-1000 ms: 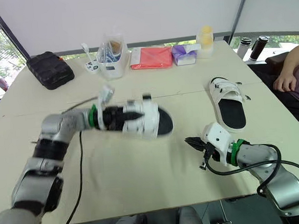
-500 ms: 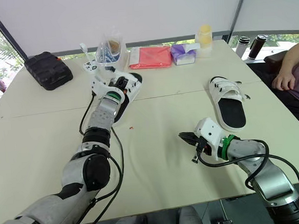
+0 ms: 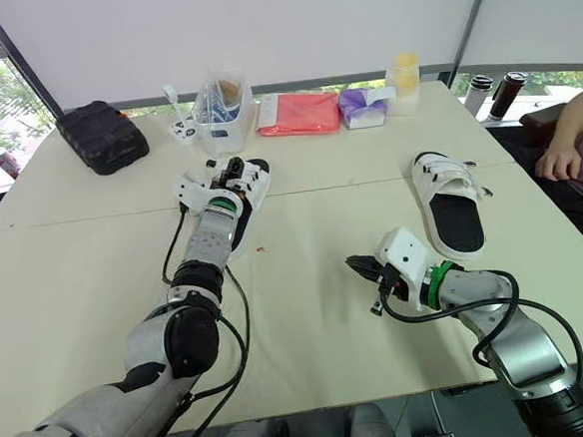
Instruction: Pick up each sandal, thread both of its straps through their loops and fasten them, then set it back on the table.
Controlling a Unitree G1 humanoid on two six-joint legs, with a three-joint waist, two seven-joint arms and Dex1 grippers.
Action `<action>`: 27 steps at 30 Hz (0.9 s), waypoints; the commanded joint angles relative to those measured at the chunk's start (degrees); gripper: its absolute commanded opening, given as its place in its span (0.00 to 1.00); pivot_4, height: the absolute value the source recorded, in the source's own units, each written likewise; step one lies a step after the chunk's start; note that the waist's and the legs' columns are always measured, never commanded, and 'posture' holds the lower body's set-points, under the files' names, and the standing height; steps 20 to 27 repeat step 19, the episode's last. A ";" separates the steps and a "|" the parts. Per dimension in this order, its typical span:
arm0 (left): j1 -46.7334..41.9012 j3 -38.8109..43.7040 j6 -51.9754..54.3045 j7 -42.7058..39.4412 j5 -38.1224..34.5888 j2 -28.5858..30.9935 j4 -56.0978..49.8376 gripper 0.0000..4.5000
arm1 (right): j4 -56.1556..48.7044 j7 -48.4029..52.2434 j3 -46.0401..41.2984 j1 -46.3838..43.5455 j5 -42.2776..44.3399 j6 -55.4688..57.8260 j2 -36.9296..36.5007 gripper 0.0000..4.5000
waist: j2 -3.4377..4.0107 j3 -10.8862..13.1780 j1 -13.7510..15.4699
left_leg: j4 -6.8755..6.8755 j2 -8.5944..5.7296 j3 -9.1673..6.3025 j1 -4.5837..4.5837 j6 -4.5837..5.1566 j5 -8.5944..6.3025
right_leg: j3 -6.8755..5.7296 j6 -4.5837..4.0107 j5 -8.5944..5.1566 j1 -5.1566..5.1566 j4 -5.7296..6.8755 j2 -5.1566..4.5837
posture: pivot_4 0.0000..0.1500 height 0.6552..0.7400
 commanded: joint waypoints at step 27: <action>39.31 -19.71 59.34 -9.05 -4.70 38.65 -85.97 0.97 | 4.60 2.14 -2.74 -0.43 5.22 -2.23 2.89 0.00 | 0.02 -0.05 -1.60 | 0.04 0.16 -0.10 0.31 -0.03 0.02 | 0.25 -0.18 -0.09 -0.07 0.79 0.15 | 1.00 1.00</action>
